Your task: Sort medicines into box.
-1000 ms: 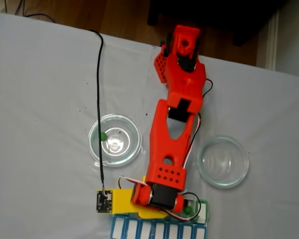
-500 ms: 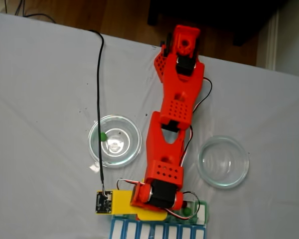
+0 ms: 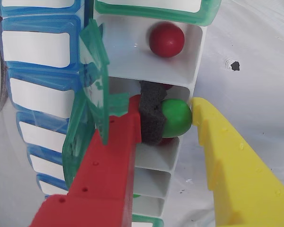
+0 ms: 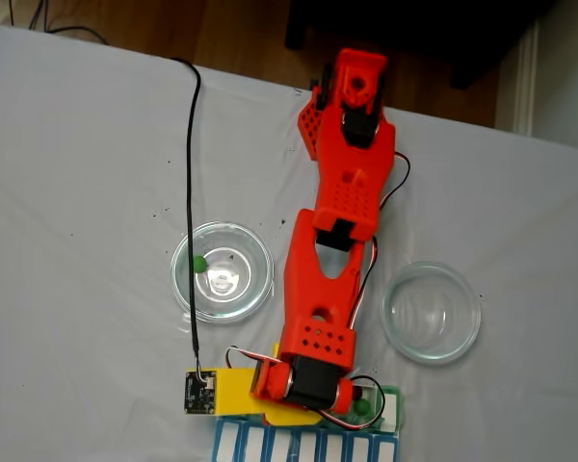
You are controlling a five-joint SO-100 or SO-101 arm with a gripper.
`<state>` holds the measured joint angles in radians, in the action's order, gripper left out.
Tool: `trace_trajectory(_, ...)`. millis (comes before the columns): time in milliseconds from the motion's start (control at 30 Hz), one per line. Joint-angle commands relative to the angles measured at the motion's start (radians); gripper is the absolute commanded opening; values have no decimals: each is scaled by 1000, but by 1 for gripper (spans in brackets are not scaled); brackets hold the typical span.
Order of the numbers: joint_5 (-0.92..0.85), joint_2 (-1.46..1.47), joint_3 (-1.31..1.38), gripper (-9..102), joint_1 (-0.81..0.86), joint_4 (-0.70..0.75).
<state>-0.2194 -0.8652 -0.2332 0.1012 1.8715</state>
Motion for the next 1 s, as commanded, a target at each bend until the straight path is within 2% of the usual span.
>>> trace_trajectory(0, -2, -198, -20, 1, 14, 37)
trace_trajectory(300, -2, -288, -160, 1, 23, 37)
trace_trajectory(700, 21, -275, -112, 1, 25, 37)
trace_trajectory(967, 34, -345, -181, 1, -8, 29)
